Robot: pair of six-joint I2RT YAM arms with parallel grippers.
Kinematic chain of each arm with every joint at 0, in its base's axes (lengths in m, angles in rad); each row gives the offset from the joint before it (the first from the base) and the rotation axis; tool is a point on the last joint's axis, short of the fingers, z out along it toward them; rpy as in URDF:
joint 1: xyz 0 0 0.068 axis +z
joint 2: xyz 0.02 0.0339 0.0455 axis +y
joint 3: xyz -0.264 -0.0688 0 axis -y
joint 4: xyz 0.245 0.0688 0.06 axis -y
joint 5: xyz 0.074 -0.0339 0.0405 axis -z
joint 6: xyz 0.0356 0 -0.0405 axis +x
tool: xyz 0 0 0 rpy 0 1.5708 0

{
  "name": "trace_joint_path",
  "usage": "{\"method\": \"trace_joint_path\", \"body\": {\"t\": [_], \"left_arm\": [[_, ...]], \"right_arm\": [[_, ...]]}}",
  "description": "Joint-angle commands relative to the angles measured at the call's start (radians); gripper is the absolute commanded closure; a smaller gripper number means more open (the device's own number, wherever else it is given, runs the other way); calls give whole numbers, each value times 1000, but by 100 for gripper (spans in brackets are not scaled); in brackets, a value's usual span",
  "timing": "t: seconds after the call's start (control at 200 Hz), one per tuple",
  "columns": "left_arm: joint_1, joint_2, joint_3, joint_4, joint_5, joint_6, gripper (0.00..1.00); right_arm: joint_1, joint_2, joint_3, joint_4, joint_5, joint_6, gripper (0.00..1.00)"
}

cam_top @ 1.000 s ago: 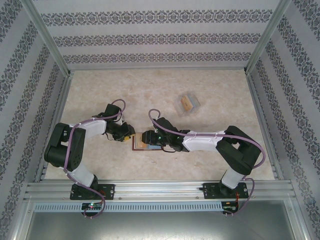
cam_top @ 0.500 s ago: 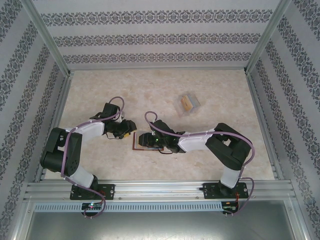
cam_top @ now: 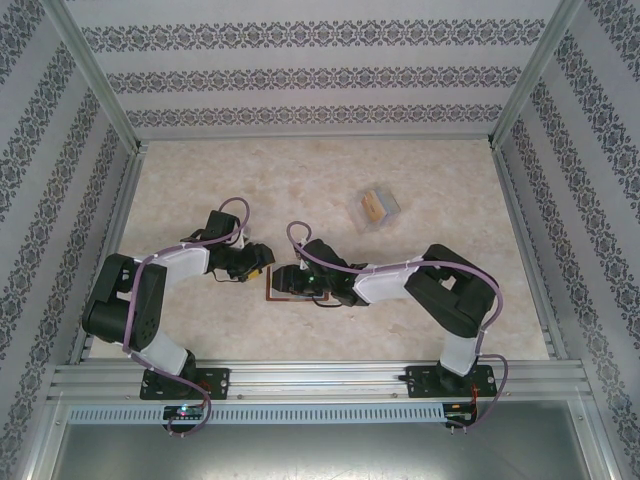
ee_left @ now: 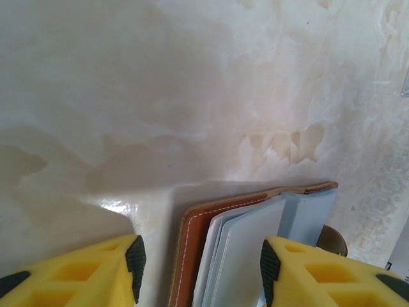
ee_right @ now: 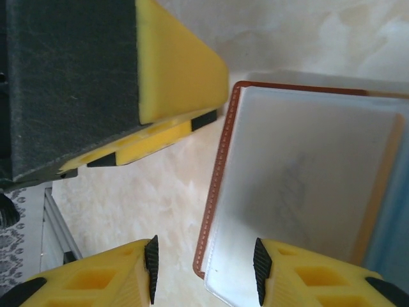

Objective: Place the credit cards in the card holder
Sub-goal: Flip over the card slot in the card holder, then pick up the credit card from the storage box.

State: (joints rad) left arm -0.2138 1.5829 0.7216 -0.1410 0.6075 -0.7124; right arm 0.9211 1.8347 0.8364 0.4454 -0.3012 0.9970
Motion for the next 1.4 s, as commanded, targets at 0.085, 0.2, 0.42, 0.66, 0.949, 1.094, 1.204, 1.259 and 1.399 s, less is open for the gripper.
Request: {"method": "trace_joint_path", "body": {"t": [0.085,0.2,0.42,0.66,0.949,1.094,1.204,1.259,1.399], "left_arm": [[-2,38,-9,33,29,5,46],[-30,64,-8,29,12,16,47],[-43,88,-2,-35,-77,40,54],[-45,129,16,-101,-150,83,67],[-46,128,19,-99,-155,82,67],[-46,124,13,-92,-154,74,67],[-47,132,7,-80,-151,69,67],[-47,132,7,-86,-147,66,67],[-47,127,-3,-79,-149,60,67]], "right_arm": [[7,48,15,131,-60,11,52],[7,62,20,144,-64,18,52],[-7,24,-3,157,-51,10,53],[-143,-155,-44,23,-33,-105,53],[-365,-527,-39,-379,301,-565,50],[-515,-522,39,-531,269,-842,51],[-623,-413,170,-714,185,-907,49],[-640,-360,212,-751,211,-929,49],[-655,-227,280,-778,273,-1008,47]]}}
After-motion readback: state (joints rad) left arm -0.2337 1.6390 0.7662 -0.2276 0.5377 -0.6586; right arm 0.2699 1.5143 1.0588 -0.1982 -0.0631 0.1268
